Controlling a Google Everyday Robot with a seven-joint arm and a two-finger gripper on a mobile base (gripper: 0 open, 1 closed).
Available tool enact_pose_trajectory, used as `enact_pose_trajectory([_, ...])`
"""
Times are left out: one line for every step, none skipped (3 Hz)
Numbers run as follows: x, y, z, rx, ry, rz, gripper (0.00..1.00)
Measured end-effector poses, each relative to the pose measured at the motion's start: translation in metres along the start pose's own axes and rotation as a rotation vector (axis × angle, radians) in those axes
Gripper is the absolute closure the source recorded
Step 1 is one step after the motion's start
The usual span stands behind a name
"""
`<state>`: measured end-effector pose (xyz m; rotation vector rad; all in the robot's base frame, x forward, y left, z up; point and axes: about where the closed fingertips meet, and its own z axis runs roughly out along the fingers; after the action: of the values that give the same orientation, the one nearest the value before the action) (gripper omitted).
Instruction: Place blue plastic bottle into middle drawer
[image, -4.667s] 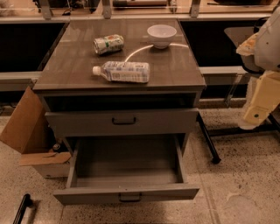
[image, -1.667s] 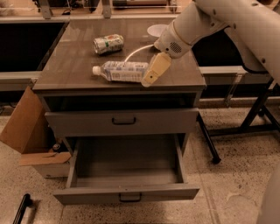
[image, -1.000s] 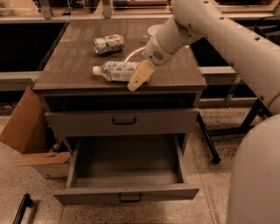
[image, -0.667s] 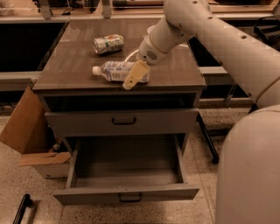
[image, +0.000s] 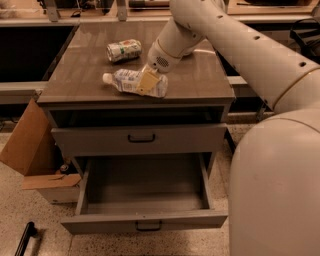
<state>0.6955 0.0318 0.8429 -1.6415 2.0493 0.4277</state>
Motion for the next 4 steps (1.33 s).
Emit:
enact_pose_trajectory([-0.007, 0.015, -0.018, 0.04, -0.026, -0.008, 0.86])
enact_pose_trajectory([-0.008, 0.049, -0.054, 0.1, -0.067, -0.014, 1.0])
enact_pose_trajectory([0.007, 0.099, -0.069, 0.058, -0.128, -0.031, 1.0])
enact_pose_trajectory([0.007, 0.099, -0.069, 0.058, -0.128, -0.031, 1.0])
